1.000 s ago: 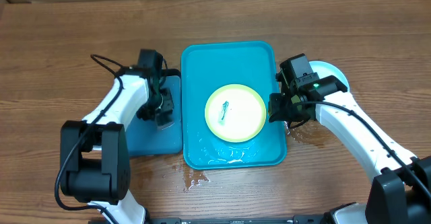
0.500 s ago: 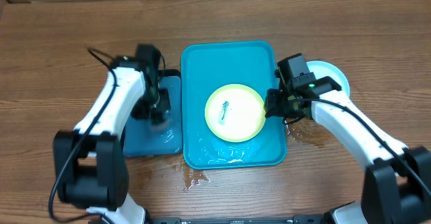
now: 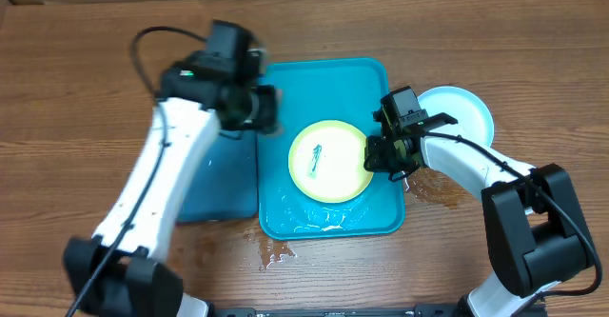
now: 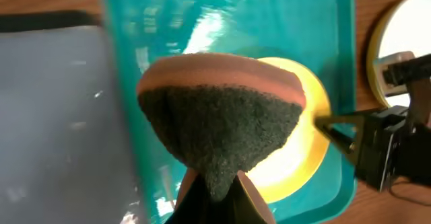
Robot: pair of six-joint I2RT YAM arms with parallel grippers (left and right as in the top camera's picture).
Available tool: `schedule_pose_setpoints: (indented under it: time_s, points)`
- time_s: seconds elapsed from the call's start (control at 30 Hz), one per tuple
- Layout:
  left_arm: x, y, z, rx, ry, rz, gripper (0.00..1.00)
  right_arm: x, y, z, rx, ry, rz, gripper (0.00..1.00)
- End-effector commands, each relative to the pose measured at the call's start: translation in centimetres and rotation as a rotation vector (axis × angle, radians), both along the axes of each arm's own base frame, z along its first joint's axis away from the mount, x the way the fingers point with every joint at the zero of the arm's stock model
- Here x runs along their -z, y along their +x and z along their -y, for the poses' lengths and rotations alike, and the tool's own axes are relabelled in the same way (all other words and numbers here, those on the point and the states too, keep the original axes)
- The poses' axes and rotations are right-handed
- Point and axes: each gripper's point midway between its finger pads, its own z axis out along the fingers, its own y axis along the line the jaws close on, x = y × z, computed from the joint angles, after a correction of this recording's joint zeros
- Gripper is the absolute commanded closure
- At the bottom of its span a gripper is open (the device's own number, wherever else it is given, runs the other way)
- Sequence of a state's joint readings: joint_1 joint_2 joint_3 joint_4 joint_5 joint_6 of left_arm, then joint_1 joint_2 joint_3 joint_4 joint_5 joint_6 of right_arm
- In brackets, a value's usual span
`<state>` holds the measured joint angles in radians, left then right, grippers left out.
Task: Clean dirty plates on tray and stack at the side
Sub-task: 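Scrub the yellow plate with the sponge while the right gripper holds its rim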
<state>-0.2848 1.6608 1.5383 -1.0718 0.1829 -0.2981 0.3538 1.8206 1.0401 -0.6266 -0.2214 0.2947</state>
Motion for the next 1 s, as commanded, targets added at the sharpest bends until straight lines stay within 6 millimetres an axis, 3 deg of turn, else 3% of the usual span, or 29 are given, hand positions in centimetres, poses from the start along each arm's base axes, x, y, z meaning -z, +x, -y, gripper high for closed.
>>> schedule_pose_setpoints:
  time_s: [0.0,0.1,0.23,0.37,0.4,0.43,0.57,0.73,0.9,0.93,0.97]
  points:
    - [5.8,-0.8,4.8,-0.039,0.022,-0.131,0.96,1.8,-2.1,0.9,-0.013,-0.061,-0.085,0.96]
    - [10.1,-1.2,8.4,-0.037,0.015,-0.210,0.96,1.8,-2.1,0.9,-0.013,-0.061,-0.085,0.96]
    - [13.8,-2.0,10.8,-0.017,-0.003,-0.298,0.96,1.9,-2.3,0.9,-0.013,-0.063,-0.092,0.96]
    - [17.1,-2.1,10.7,-0.019,0.047,-0.333,0.96,1.9,-2.4,1.0,-0.013,-0.064,-0.094,0.96]
    - [17.8,-2.1,10.3,-0.026,0.075,-0.338,0.96,1.9,-2.4,1.0,-0.013,-0.064,-0.095,0.96]
    - [18.8,-2.0,8.6,-0.051,0.158,-0.333,0.96,1.9,-2.5,1.0,-0.014,-0.066,-0.100,0.96]
    - [19.1,-1.8,3.5,-0.108,0.400,-0.301,0.96,1.9,-2.8,1.1,-0.014,-0.072,-0.114,0.96]
    - [18.1,-1.8,-0.3,-0.097,0.585,-0.287,0.96,1.9,-2.9,1.2,-0.014,-0.073,-0.118,0.96]
    - [18.0,-2.0,-0.6,-0.048,0.604,-0.297,0.96,1.9,-2.9,1.2,-0.014,-0.073,-0.118,0.96]
    - [18.2,-2.1,0.0,-0.045,0.571,-0.304,0.96,1.9,-2.9,1.2,-0.014,-0.073,-0.118,0.96]
    - [18.8,-2.3,2.5,-0.031,0.433,-0.336,0.96,1.9,-2.9,1.2,-0.014,-0.073,-0.118,0.96]
